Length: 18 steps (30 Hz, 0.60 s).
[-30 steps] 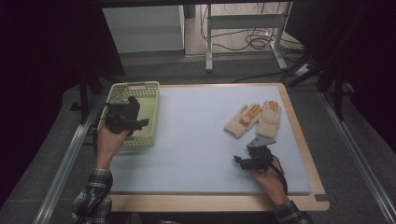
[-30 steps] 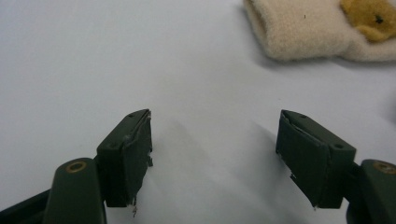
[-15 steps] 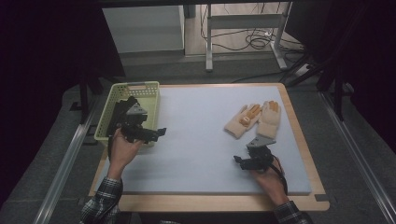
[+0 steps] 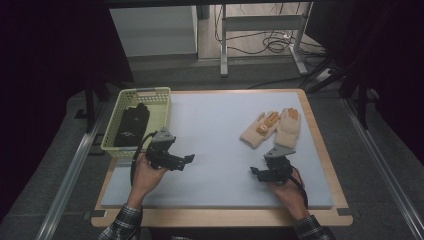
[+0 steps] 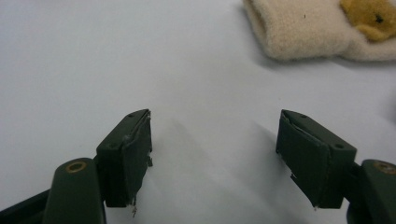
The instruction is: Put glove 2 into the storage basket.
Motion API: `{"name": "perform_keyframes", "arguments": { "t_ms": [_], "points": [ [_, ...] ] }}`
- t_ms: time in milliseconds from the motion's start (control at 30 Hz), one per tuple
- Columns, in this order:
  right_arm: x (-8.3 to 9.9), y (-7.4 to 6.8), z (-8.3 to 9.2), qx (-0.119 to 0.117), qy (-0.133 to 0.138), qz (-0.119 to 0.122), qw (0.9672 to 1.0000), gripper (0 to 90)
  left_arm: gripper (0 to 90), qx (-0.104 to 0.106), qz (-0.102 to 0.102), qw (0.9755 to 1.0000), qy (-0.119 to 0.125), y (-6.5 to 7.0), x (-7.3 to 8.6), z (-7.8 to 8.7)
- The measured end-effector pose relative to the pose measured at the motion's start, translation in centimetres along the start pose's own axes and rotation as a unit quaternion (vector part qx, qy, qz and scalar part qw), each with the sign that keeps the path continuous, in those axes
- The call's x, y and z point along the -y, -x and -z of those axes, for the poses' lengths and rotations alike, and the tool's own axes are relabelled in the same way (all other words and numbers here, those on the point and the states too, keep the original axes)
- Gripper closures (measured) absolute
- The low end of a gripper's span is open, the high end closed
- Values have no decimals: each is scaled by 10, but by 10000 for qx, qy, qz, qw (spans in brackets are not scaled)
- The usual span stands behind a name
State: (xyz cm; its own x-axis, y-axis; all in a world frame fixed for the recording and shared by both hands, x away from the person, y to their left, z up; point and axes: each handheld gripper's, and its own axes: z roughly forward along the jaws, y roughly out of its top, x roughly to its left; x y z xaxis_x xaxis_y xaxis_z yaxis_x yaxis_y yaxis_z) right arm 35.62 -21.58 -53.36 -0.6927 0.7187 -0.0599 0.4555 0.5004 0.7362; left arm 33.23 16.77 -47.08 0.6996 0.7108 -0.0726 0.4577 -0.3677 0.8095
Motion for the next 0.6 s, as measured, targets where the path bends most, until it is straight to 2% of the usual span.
{"name": "perform_keyframes", "arguments": {
  "t_ms": [167,233,367,500,600],
  "points": [
    [0,0,0,-17,-6,-18,10000,263,11,-25,-95,9999,-68,13,17,-9],
    [0,0,0,-23,-9,-31,10000,263,11,-51,-76,9999,-92,16,24,-13],
    [0,1,0,-29,-17,-40,10000,263,11,-157,-35,9997,-168,17,40,-20],
    [0,1,0,-38,-27,-45,10000,261,11,-305,-49,9985,-447,17,53,-29],
    [-1,1,0,-48,-35,-51,10000,260,11,-308,-7,9980,-548,17,61,-35]
  ]
}}
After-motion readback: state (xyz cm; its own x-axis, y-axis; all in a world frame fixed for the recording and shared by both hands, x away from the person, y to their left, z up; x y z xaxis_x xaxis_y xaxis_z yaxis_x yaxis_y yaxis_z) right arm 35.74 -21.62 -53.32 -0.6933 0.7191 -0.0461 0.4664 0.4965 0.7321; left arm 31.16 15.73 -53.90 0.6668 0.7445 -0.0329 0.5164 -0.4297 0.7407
